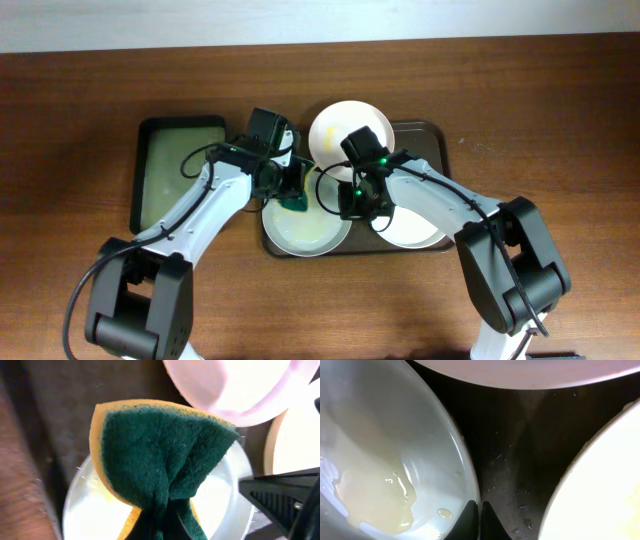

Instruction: Clean dirty plates on tray and stack at the side

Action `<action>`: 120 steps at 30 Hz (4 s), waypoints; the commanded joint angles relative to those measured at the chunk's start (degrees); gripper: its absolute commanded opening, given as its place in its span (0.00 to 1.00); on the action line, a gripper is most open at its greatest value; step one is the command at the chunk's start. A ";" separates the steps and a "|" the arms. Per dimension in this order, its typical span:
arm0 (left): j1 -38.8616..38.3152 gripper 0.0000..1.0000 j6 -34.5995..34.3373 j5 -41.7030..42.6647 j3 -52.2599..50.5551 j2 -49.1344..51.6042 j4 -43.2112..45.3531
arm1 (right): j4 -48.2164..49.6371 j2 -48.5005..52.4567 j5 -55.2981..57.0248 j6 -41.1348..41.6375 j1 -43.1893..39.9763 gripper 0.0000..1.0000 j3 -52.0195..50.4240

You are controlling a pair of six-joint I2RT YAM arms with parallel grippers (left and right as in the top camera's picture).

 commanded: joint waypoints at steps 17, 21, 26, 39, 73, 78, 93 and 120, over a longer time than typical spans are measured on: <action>-1.33 0.00 -3.80 -40.61 -3.74 4.81 -3.45 | -0.87 0.04 2.01 -0.72 -0.26 0.04 0.42; -1.33 0.00 -3.78 -36.59 -3.02 -4.55 -3.58 | -1.44 -1.64 1.97 -0.74 -0.15 0.04 1.27; -0.35 0.00 -3.76 -22.84 -3.02 -15.58 -3.63 | -4.42 -6.54 2.47 -3.82 -0.15 0.04 5.16; 25.75 0.00 -3.26 -13.51 -3.15 -20.55 -9.73 | -19.37 -10.16 39.80 -13.22 11.08 0.04 26.84; 30.64 0.00 -3.10 -11.61 -3.23 -18.80 -10.01 | -14.67 -17.22 58.93 -21.49 16.63 0.04 24.55; 30.64 0.00 -3.10 -11.61 -3.23 -18.75 -9.70 | -15.10 -12.52 51.23 -20.52 14.14 0.04 19.37; 30.64 0.00 -3.08 -11.61 -3.23 -18.75 -9.81 | -15.87 -5.51 4.68 -11.23 -55.36 0.04 19.37; 30.64 0.00 -3.06 -11.61 -3.23 -18.75 -9.25 | -6.16 12.28 3.56 -8.33 -17.25 0.68 26.58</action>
